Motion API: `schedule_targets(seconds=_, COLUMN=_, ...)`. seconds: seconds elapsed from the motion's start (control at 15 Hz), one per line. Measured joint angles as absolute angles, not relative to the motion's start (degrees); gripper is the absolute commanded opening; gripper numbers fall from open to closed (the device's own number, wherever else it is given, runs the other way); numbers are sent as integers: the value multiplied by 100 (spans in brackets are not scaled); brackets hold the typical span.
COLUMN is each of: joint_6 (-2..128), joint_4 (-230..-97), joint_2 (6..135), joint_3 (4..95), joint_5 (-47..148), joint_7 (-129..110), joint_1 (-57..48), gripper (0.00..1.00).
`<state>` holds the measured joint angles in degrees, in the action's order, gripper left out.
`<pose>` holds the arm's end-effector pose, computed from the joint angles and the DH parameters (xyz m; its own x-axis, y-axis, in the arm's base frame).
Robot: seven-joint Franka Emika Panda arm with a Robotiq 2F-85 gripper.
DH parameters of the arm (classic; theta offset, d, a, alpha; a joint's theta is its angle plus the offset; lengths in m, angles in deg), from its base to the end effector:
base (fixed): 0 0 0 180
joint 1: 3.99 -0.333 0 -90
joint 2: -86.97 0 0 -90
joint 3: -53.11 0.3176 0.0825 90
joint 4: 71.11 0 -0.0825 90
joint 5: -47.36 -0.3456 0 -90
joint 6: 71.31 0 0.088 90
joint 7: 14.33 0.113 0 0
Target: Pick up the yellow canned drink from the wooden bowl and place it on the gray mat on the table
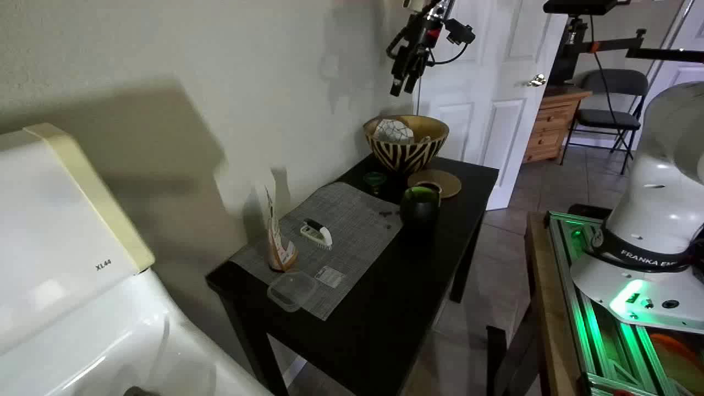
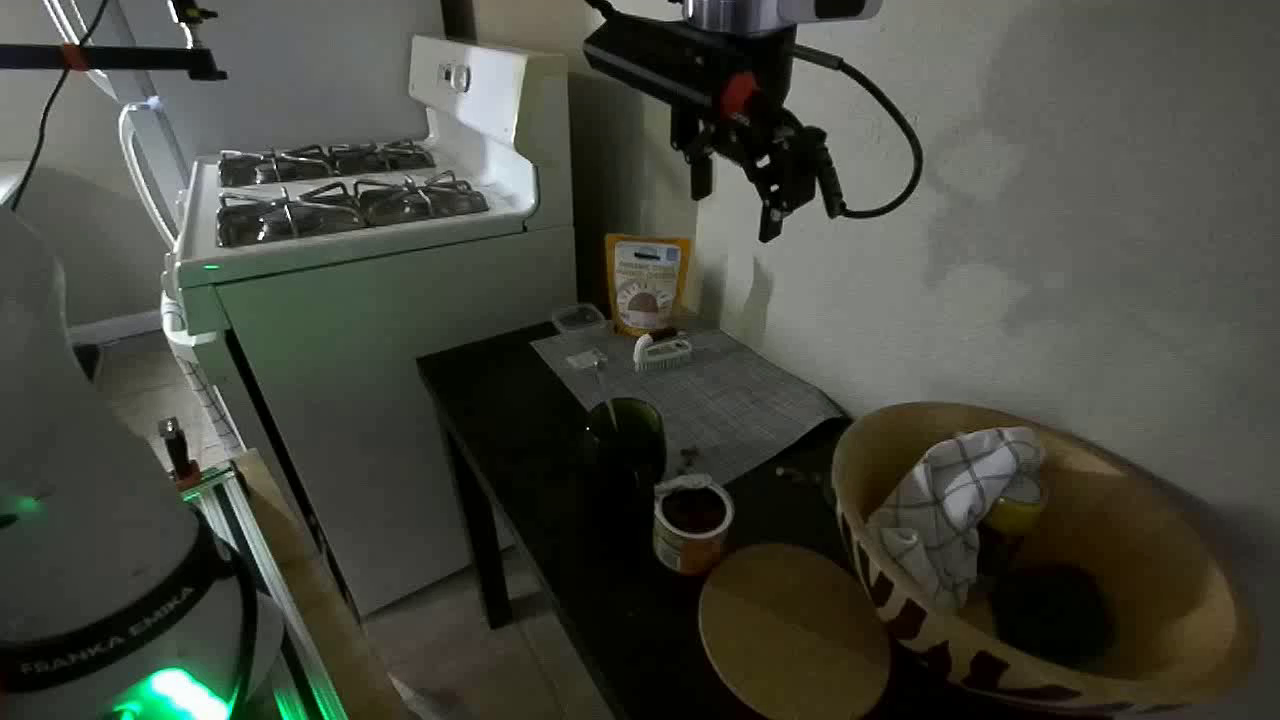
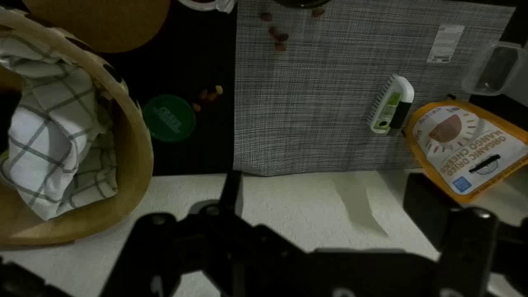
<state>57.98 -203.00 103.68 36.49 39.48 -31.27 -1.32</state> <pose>0.4240 -0.1524 0.4953 0.9546 -0.1275 0.2693 -0.0946 -0.9868 -0.1317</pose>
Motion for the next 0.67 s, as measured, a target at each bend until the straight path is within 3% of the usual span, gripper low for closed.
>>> schedule_targets(seconds=0.67, joint_6=5985, joint_4=-20149, joint_2=10212, joint_3=3889, joint_5=4059, joint_7=-2188, joint_1=143, gripper=100)
